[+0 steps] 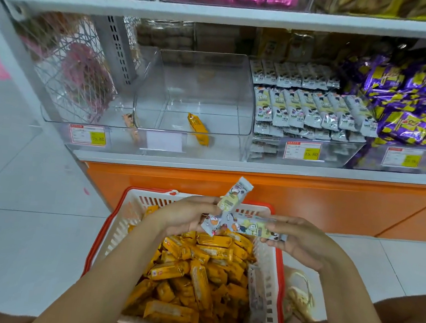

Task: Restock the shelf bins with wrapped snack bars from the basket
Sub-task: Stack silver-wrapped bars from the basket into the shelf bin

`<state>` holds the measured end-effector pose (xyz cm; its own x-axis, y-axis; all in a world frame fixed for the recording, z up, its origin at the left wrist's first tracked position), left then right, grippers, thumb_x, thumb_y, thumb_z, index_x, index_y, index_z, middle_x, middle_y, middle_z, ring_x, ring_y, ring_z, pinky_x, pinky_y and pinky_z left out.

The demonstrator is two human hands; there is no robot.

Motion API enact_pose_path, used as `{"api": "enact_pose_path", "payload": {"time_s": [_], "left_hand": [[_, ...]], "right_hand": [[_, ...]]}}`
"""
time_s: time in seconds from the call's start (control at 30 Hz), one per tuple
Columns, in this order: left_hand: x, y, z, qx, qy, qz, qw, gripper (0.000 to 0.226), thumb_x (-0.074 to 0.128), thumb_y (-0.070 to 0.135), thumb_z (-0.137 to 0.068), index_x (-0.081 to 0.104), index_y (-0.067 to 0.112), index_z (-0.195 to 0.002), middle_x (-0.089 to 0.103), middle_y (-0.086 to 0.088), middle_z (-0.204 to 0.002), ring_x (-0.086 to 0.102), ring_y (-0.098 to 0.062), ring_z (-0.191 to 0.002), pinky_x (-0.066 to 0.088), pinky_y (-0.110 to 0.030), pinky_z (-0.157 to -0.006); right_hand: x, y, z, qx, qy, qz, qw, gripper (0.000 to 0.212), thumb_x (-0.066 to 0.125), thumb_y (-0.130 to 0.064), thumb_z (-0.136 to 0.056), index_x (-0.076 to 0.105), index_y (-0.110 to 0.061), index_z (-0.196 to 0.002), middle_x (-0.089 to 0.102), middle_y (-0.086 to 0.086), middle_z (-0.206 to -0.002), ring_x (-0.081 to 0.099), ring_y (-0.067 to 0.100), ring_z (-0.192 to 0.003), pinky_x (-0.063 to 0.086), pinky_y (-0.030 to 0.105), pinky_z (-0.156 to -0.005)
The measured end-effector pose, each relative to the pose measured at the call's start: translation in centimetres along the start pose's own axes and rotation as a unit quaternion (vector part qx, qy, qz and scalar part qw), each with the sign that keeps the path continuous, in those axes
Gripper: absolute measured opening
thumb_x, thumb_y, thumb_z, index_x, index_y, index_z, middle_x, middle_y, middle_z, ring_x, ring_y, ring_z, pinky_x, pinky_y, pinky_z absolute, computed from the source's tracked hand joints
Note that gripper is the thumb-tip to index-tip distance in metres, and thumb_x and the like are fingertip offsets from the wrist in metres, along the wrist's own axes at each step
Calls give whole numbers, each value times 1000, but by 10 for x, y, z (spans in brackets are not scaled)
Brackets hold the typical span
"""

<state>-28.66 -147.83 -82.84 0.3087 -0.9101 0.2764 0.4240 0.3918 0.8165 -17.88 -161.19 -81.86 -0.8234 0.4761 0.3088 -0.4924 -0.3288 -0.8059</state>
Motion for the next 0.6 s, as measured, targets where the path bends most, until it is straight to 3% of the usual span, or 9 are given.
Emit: {"api": "enact_pose_path", "payload": {"time_s": [0.17, 0.27, 0.33, 0.43, 0.6], "left_hand": [[12, 18, 8, -15, 6, -69, 997, 32, 65, 17, -87, 63, 1, -115, 70, -8, -105, 66, -15, -91, 53, -28, -86], [27, 34, 16, -9, 8, -116, 993, 24, 56, 9, -93, 59, -2, -115, 62, -15, -108, 62, -19, -89, 53, -26, -80], [33, 43, 20, -4, 18, -164, 986, 20, 53, 10, -95, 60, 5, -112, 60, -19, -115, 60, -24, -97, 51, -32, -88], [29, 55, 25, 5, 42, -213, 976, 32, 56, 18, -94, 58, 2, -122, 56, -25, -128, 56, -36, -115, 44, -45, -101], [12, 64, 36, 28, 70, -233, 970, 38, 64, 19, -89, 58, 2, -122, 60, -23, -124, 55, -39, -117, 45, -48, -99]], "right_hand": [[6, -12, 8, -21, 0, 89, 996, 32, 78, -17, -75, 70, -1, -102, 70, 15, -97, 65, 19, -80, 54, 21, -67], [12, -16, 6, -38, 13, 95, 995, 38, 74, -21, -69, 69, -3, -103, 68, 14, -92, 60, 19, -78, 53, 20, -66], [13, -17, 3, -46, 27, 71, 996, 40, 74, -21, -67, 69, -3, -102, 68, 14, -92, 60, 21, -81, 54, 21, -68], [16, -21, 1, -59, 39, 8, 997, 34, 72, -18, -69, 69, -3, -99, 71, 13, -92, 64, 19, -78, 56, 20, -69], [32, -43, -4, -100, 48, -32, 993, 34, 71, -17, -72, 69, -1, -102, 71, 12, -89, 63, 14, -71, 54, 19, -62]]}}
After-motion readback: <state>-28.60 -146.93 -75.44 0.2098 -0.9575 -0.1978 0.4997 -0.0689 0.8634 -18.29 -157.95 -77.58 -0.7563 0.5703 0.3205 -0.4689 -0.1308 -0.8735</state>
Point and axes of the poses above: each hand's wrist, its own z-axis away from the middle knuckle, its own x-axis out of the palm, y = z × x, the point moved 10 cm from there along -z, towards the middle knuckle
